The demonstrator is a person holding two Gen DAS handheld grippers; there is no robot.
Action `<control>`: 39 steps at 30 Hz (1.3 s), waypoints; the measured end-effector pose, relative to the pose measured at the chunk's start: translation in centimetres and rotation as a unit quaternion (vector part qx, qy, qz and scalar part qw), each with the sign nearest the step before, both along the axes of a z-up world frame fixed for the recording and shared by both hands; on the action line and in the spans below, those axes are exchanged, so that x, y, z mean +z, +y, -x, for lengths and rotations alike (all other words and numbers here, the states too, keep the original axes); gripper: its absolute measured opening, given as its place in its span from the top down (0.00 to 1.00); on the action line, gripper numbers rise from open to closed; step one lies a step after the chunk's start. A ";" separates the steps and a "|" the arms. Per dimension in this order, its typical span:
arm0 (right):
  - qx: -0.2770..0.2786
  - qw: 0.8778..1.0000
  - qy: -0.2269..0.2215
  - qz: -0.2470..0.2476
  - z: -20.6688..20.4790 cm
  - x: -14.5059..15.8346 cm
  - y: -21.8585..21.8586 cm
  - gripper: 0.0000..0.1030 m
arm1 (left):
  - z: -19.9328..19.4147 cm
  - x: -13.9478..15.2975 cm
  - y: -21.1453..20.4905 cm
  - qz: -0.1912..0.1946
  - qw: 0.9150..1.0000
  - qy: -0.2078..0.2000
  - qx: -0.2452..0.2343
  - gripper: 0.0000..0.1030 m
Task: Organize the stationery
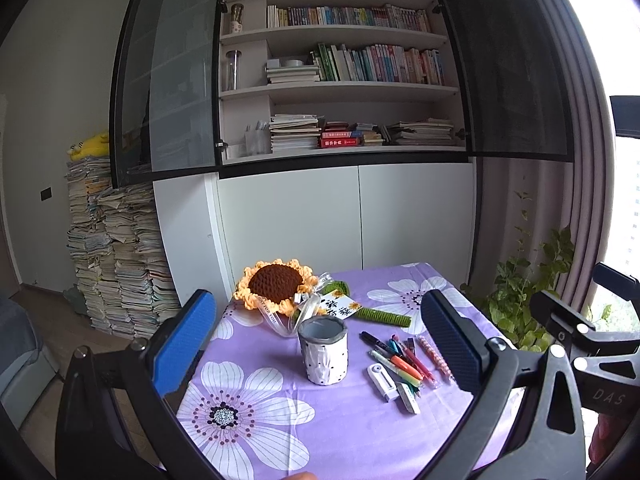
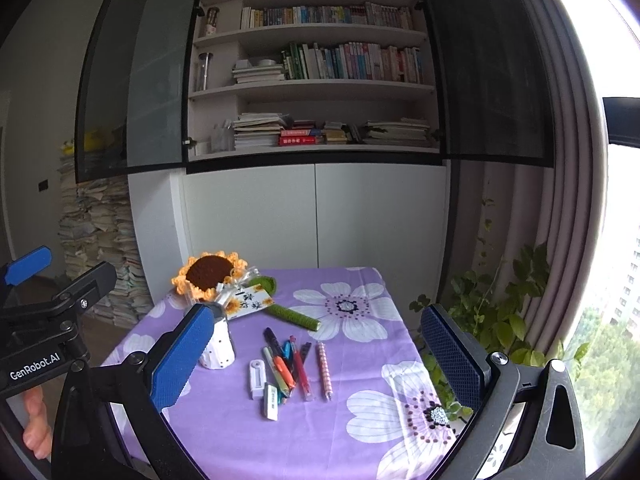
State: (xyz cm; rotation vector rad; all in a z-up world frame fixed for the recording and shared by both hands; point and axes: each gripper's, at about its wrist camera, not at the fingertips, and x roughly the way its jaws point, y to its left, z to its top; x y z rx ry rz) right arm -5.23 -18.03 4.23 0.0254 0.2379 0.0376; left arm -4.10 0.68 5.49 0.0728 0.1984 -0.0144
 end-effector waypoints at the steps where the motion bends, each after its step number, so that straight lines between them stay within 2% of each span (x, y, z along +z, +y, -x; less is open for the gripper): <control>1: -0.001 1.000 -0.004 -0.003 0.2 0.1 -0.1 0.00 | 0.1 0.0 0.0 0.001 1.000 -0.003 -0.001 0.01; 7: -0.009 1.000 -0.024 -0.010 0.6 0.1 -0.6 0.00 | 0.3 -0.4 -0.5 -0.001 1.000 -0.007 -0.006 0.01; 15: -0.002 1.000 -0.026 -0.018 0.2 -0.3 -1.1 0.00 | 0.2 -0.6 -0.9 -0.008 1.000 -0.018 -0.005 0.01; 27: 0.016 0.999 -0.032 -0.010 0.2 -1.0 -0.8 0.00 | -0.6 -1.2 -1.4 -0.013 1.000 0.003 -0.005 0.01; 39: 0.029 0.999 -0.006 -0.017 -0.9 -1.3 -1.1 0.00 | -1.3 -1.2 -1.5 -0.017 1.000 0.007 -0.007 0.01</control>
